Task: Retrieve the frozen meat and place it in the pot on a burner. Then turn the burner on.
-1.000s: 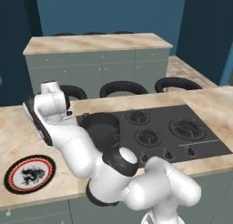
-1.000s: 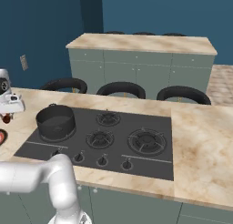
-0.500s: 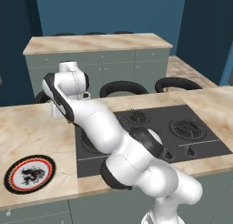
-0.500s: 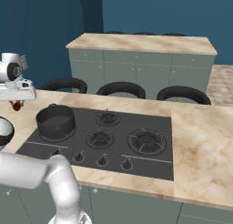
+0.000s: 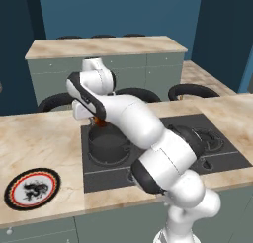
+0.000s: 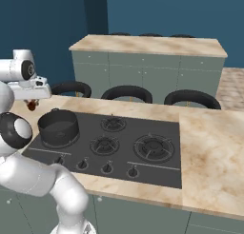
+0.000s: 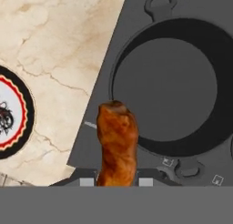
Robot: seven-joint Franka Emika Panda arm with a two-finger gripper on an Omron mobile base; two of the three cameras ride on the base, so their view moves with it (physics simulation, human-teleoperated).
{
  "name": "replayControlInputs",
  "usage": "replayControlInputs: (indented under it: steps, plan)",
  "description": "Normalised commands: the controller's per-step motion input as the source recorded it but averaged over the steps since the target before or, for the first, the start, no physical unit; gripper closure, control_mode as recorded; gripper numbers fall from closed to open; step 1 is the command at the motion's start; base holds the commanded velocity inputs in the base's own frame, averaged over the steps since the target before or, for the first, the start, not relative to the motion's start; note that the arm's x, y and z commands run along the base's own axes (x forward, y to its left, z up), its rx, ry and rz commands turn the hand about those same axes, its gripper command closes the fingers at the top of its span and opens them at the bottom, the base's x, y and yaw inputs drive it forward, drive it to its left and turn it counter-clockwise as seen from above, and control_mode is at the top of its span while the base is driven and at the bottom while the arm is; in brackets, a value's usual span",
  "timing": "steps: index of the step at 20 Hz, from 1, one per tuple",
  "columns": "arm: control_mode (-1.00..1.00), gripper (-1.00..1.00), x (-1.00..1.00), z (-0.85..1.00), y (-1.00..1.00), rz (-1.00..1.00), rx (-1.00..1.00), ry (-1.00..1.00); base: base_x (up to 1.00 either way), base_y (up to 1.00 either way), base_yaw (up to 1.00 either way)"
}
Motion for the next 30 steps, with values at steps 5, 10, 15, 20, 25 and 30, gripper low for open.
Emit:
replayControlInputs:
  steps: [5, 10, 15, 20, 25, 30]
  plan:
    - [-1.00, 1.00, 0.14, -0.04, -0.08, -0.02, -0.08, -0.04, 0.00, 0.00, 0.00]
    - [-1.00, 1.00, 0.41, -0.11, -0.39, -0.08, 0.02, 0.00, 0.00, 0.00, 0.00]
    - [-1.00, 1.00, 0.16, -0.03, -0.03, -0.01, 0.00, -0.01, 0.00, 0.00, 0.00]
    - [-1.00, 1.00, 0.00, -0.31, -0.14, 0.00, -0.07, 0.00, 0.00, 0.00, 0.00]
    - [-1.00, 1.00, 0.00, -0.34, -0.33, 0.00, -0.05, 0.00, 0.00, 0.00, 0.00]
    - [-1.00, 1.00, -0.09, -0.27, -0.19, 0.00, 0.00, 0.00, 0.00, 0.00, 0.00]
